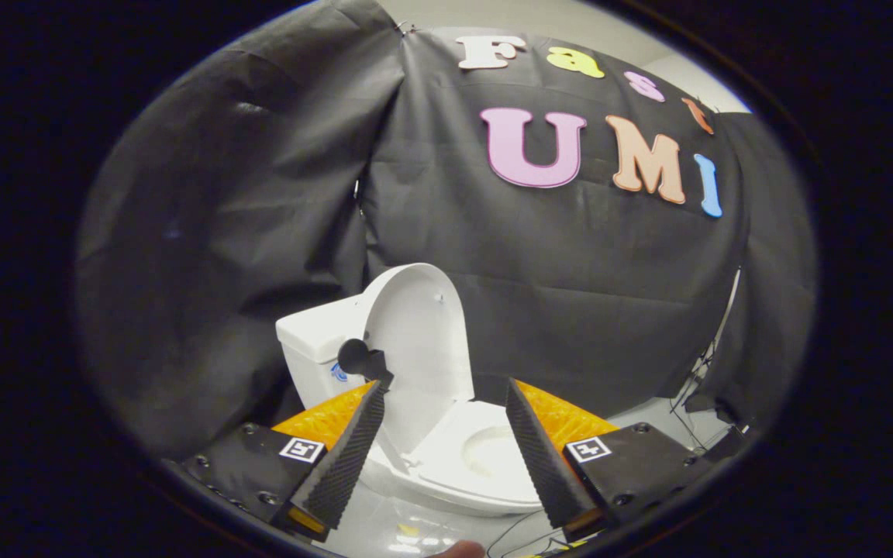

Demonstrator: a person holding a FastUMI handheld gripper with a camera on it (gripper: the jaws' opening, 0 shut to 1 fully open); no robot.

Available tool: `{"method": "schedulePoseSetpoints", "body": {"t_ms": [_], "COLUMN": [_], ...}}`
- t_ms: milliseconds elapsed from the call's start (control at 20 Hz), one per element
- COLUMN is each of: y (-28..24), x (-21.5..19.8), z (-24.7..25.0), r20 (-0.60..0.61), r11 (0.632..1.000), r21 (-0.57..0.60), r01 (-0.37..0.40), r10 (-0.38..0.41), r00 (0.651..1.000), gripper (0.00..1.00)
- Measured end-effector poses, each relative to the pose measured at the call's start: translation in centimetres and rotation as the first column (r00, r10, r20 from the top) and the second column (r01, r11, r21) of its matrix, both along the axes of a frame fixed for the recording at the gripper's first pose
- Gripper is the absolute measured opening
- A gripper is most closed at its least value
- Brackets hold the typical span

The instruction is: Open the toilet lid.

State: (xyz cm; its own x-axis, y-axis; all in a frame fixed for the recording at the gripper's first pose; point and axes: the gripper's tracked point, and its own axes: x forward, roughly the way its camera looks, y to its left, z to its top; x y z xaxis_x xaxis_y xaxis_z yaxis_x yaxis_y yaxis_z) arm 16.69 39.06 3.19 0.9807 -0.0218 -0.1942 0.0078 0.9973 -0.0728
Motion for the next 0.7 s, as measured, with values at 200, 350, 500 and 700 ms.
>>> {"method": "schedulePoseSetpoints", "body": {"t_ms": [200,350,500,700], "y": [-3.1,-7.5,-10.8,-12.6], "x": [-2.6,-4.5,-5.8,-6.7], "z": [-0.3,0.2,0.6,1.2], "r20": [-0.016,-0.006,0.005,0.024], "r11": [0.999,0.998,0.997,0.997], "r21": [-0.04,-0.057,-0.043,-0.027], "r01": [-0.022,0.008,0.058,0.075], "r10": [0.021,-0.009,-0.058,-0.074], "r00": [1.0,1.0,0.998,0.997], "gripper": [0.98,0.99,0.98,0.98]}}
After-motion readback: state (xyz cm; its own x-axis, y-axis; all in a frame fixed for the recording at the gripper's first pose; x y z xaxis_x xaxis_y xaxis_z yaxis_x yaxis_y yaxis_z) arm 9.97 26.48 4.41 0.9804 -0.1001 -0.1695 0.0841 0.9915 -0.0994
